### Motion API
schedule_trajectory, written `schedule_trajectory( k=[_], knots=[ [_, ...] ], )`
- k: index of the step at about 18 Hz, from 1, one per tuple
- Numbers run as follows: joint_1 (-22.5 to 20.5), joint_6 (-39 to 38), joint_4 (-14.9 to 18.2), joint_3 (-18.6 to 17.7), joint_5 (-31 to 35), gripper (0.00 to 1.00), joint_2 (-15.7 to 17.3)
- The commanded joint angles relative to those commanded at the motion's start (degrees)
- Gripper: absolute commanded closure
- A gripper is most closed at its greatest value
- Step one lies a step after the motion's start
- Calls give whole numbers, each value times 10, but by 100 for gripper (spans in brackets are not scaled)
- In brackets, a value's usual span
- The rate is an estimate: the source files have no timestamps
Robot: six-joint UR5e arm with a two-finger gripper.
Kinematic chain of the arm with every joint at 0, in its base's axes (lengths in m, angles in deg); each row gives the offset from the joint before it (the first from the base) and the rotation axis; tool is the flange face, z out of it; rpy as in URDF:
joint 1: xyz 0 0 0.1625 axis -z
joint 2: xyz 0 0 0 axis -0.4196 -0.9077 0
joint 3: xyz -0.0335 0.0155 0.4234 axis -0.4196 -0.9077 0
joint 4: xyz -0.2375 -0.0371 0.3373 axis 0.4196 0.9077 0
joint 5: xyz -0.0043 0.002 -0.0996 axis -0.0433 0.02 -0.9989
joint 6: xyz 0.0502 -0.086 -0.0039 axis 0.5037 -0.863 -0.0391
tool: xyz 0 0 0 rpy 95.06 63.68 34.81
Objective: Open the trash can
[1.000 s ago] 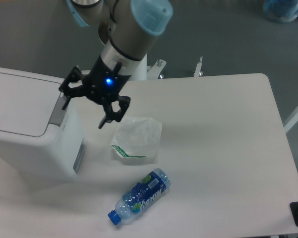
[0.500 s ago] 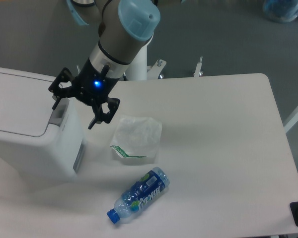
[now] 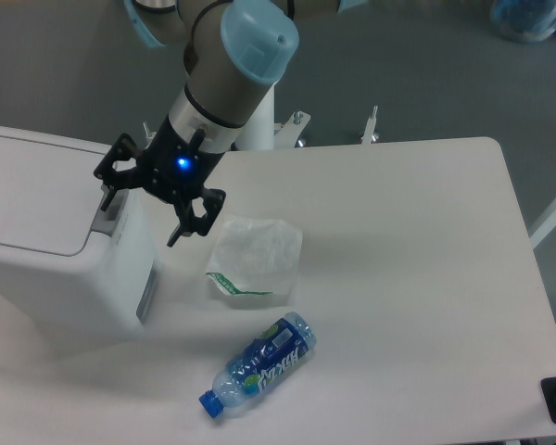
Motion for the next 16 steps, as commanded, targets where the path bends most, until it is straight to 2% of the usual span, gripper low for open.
schedule_trajectory(
  k=[9,16],
  knots=[
    [0,0,0,0,0,0,-1],
    [-13,1,-6,38,-1,0,4]
  ],
)
